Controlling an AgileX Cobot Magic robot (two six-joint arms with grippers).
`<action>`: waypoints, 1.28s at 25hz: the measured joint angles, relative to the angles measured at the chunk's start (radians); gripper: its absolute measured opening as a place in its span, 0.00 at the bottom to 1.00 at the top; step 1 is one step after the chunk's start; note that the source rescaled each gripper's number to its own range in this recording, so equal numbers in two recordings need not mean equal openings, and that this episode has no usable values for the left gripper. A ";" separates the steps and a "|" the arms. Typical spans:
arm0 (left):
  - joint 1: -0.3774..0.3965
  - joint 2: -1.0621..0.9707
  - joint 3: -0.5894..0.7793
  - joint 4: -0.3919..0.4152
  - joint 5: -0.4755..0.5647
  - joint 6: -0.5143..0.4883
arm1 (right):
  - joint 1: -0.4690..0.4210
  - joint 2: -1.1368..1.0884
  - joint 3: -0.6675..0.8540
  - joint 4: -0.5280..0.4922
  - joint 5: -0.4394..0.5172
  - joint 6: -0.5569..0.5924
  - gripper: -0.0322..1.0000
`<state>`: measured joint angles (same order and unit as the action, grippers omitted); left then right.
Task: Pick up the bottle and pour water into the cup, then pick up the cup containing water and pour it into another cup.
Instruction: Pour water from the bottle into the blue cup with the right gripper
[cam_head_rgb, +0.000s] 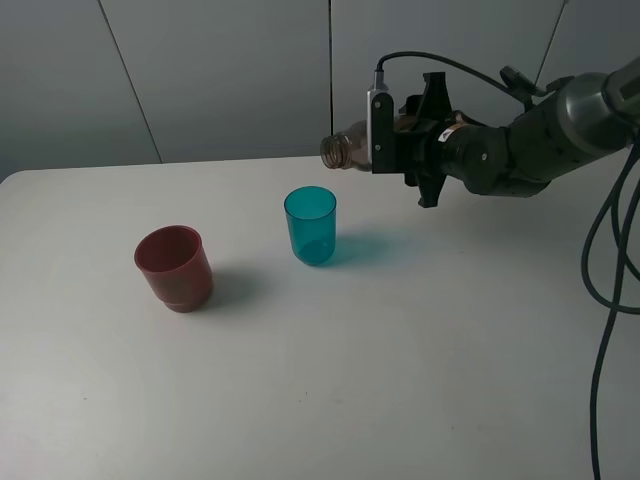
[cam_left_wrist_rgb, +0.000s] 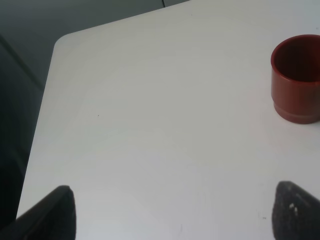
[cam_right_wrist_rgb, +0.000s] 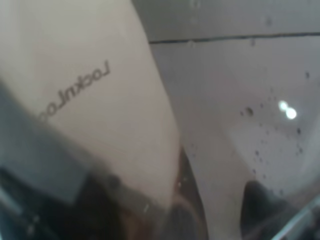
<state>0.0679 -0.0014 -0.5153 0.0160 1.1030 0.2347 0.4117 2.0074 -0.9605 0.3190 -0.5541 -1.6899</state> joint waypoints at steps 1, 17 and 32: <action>0.000 0.000 0.000 0.000 0.000 0.000 | 0.000 0.000 0.000 -0.004 0.000 0.000 0.03; 0.000 0.000 0.000 0.000 0.000 0.000 | 0.011 0.000 0.000 -0.038 0.000 0.004 0.03; 0.000 0.000 0.000 0.000 0.000 0.000 | 0.017 0.005 -0.022 -0.044 0.000 0.018 0.03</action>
<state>0.0679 -0.0014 -0.5153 0.0160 1.1030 0.2347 0.4286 2.0125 -0.9821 0.2746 -0.5541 -1.6715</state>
